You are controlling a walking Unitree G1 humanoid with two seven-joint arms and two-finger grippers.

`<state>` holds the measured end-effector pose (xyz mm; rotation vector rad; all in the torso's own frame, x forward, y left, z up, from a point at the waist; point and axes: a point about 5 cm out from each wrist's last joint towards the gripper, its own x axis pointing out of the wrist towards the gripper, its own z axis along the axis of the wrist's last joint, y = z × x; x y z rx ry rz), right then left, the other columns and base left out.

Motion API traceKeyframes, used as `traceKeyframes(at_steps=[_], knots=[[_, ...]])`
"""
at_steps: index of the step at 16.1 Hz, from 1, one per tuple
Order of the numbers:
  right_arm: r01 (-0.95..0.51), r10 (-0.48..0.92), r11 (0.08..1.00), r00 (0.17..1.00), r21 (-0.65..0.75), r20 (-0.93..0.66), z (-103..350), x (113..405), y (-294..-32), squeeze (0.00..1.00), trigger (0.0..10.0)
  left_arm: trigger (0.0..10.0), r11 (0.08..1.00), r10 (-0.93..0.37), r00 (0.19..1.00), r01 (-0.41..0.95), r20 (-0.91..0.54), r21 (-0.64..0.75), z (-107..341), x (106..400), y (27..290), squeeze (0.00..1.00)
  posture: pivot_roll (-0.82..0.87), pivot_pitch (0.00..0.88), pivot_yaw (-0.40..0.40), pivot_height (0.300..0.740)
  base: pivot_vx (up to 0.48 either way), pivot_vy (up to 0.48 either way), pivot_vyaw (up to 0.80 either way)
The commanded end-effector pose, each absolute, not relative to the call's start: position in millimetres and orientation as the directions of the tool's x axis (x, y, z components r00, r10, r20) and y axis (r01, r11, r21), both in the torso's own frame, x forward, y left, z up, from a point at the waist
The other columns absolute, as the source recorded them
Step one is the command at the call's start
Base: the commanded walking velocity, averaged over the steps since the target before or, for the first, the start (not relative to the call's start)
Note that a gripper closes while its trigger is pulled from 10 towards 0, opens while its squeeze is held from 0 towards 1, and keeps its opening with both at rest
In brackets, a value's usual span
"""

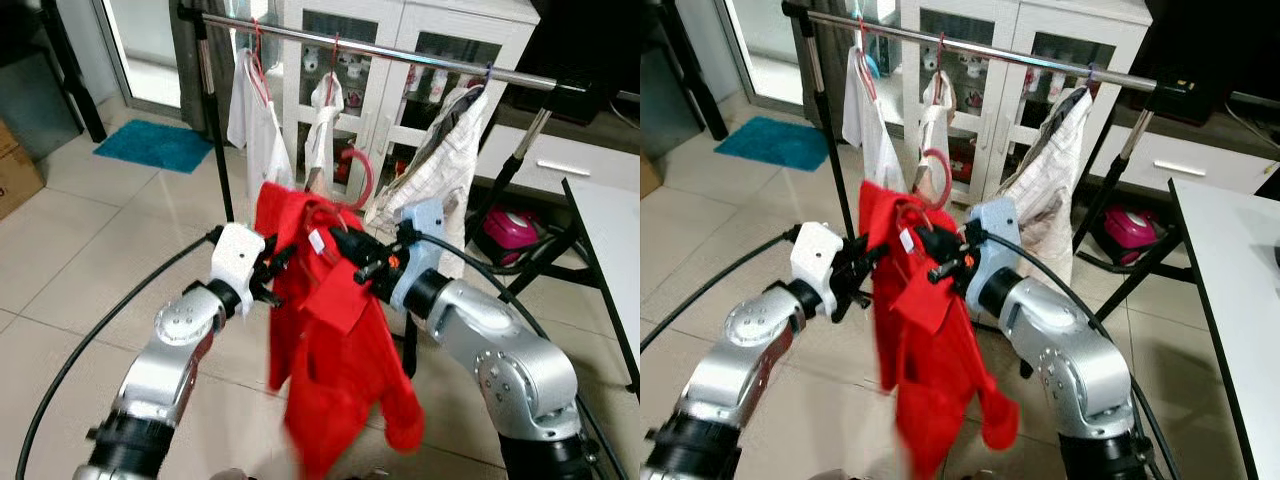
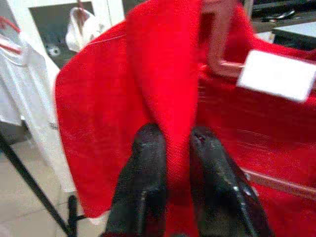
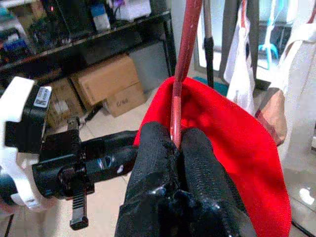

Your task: Hang hanger

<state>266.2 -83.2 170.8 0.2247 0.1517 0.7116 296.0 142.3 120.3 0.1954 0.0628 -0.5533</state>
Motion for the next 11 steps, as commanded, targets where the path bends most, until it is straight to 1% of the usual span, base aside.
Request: traceKeyframes(at_steps=[1, 4, 7, 9, 11], knots=[[-0.623, 0.647, 0.74, 0.762, 0.253, -0.017, 178, 268, -87, 0.0, 0.0, 0.0, 0.839, -0.502, 0.857, 0.515, -0.114, 0.176, 122, 299, 146, 0.0, -0.06, 0.0, -0.034, 0.74, 0.0, 0.0, 0.0], [-0.614, 0.636, 0.741, 0.771, 0.272, 0.007, 179, 270, -86, 0.0, 0.0, 0.0, 0.844, -0.489, 0.863, 0.505, -0.128, 0.18, 126, 306, 161, 0.0, -0.07, 0.0, -0.016, 0.74, 0.0, 0.0, 0.0], [-0.614, 0.634, 0.742, 0.773, 0.271, 0.014, 180, 270, -87, 0.0, 0.0, 0.0, 0.849, -0.487, 0.864, 0.503, -0.129, 0.163, 127, 310, 164, 0.0, -0.07, 0.0, -0.012, 0.74, 0.0, 0.0, 0.0], [-0.613, 0.631, 0.741, 0.775, 0.274, 0.025, 182, 271, -91, 0.0, 0.0, 0.0, 0.83, -0.531, 0.837, 0.545, -0.129, 0.117, 127, 319, 162, 0.0, -0.07, 0.0, -0.017, 0.74, 0.0, 0.0, 0.0], [-0.604, 0.623, 0.75, 0.782, 0.269, 0.019, 181, 274, -93, 0.0, 0.0, 0.0, 0.833, -0.529, 0.842, 0.54, -0.108, 0.124, 135, 326, 164, 0.0, -0.07, 0.0, -0.022, 0.74, 0.0, 0.0, 0.0]])
